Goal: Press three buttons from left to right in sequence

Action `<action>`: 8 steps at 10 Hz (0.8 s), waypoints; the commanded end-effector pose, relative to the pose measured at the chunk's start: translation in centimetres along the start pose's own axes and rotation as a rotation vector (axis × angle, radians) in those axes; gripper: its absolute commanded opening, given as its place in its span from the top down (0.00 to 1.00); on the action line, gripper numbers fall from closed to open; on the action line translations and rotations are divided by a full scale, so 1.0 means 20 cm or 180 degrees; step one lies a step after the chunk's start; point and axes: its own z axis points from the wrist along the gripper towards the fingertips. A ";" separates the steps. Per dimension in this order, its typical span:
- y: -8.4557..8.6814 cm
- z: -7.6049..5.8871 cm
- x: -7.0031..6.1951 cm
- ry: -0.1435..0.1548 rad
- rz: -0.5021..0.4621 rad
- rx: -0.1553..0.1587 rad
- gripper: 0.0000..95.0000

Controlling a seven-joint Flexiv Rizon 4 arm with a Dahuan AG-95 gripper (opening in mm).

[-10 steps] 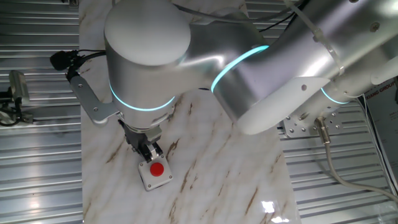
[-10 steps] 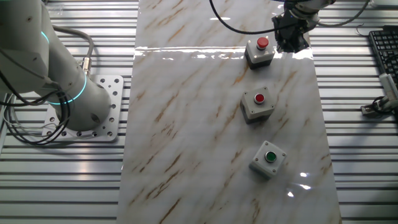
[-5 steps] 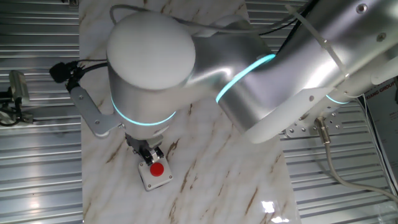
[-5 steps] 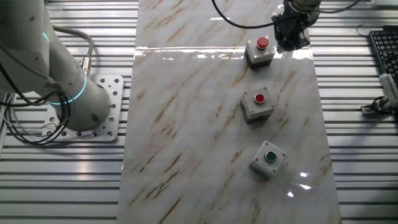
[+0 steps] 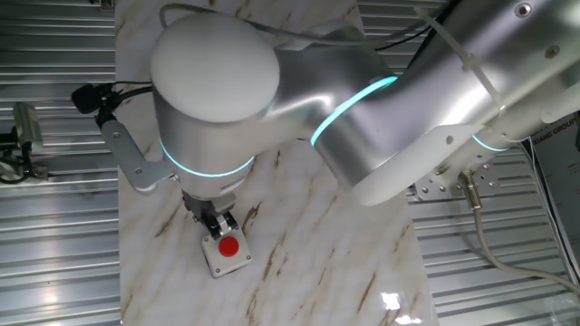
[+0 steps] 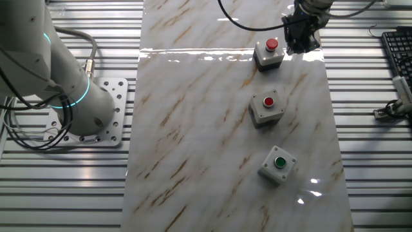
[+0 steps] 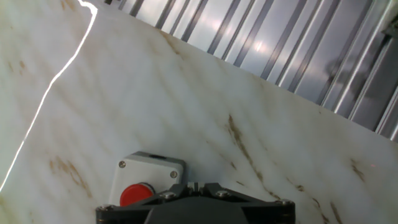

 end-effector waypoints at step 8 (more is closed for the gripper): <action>0.17 0.06 0.06 -0.0038 0.0685 -0.0065 1.00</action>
